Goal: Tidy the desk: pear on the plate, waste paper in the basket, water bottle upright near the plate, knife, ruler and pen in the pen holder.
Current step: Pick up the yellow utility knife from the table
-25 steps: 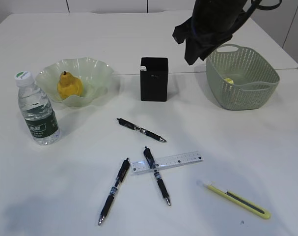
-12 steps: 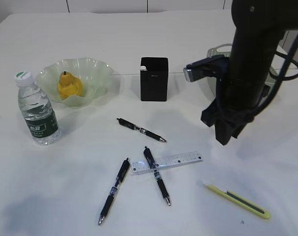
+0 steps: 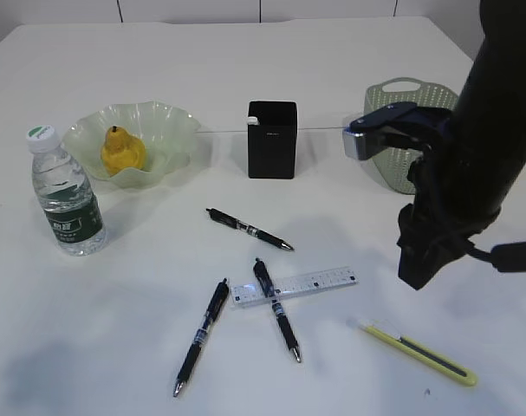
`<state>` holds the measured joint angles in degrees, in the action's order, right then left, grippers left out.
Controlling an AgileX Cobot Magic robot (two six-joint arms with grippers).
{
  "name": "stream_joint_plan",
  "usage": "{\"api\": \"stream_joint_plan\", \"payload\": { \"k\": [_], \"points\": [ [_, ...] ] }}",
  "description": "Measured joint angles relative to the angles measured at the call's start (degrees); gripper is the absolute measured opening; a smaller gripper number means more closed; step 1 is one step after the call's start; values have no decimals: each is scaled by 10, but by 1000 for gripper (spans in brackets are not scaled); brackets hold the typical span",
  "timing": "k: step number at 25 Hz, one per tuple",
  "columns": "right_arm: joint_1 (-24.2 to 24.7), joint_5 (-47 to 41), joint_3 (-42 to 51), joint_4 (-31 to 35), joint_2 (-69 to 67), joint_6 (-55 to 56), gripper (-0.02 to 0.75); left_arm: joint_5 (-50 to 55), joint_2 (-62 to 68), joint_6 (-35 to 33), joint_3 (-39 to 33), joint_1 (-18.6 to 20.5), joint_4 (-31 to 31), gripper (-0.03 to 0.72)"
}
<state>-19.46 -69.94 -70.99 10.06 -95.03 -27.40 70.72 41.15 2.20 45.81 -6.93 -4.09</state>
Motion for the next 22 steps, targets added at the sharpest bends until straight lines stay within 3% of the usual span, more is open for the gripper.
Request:
{"api": "stream_joint_plan", "payload": {
  "k": [9, 16, 22],
  "points": [
    [0, 79, 38, 8, -2, -73, 285, -3, 0, 0, 0, 0, -1, 438],
    [0, 136, 38, 1, -24, -104, 393, -13, 0, 0, 0, 0, -1, 438],
    [0, 137, 38, 5, -33, -104, 409, -13, 0, 0, 0, 0, -1, 438]
  ]
}}
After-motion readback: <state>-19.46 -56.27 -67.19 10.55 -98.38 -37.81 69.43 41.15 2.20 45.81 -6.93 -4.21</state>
